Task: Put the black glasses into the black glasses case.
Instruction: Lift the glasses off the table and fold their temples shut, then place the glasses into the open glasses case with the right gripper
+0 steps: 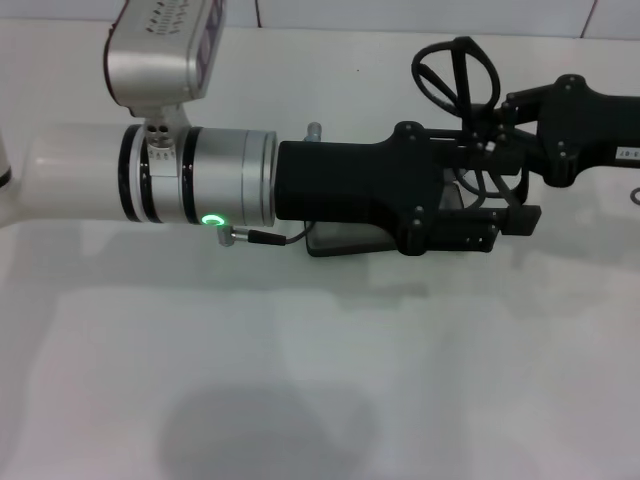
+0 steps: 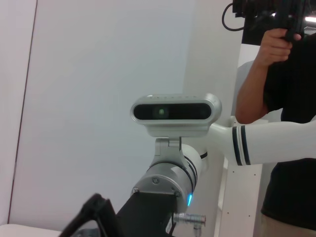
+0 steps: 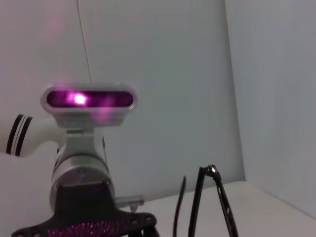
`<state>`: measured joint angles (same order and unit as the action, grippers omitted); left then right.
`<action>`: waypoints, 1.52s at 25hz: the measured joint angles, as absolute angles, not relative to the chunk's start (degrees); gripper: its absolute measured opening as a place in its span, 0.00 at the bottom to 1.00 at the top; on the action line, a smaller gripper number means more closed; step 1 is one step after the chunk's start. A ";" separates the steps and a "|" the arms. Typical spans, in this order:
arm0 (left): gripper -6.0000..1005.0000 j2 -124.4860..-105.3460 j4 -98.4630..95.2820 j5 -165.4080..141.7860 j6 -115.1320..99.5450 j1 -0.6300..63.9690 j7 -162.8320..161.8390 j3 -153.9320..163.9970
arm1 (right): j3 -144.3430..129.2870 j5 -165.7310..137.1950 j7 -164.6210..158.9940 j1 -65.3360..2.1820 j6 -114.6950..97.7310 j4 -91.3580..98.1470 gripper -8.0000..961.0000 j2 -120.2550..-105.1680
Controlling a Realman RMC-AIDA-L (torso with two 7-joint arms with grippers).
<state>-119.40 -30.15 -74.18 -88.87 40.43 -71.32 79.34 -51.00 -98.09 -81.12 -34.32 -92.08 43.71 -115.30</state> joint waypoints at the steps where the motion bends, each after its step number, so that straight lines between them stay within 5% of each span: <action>1: 0.61 -119.39 -30.15 -74.20 -88.84 40.43 -71.33 79.34 | -51.08 -98.27 -81.12 -34.26 -92.14 43.71 0.12 -115.28; 33: 0.61 -118.76 -30.41 -74.36 -90.80 38.03 -71.41 76.01 | -50.64 -101.59 -75.46 -31.24 -93.23 45.67 0.12 -113.86; 38: 0.61 -118.37 -32.48 -74.19 -93.61 33.36 -71.18 70.04 | -52.23 -107.18 -75.75 -31.20 -92.81 53.25 0.12 -115.15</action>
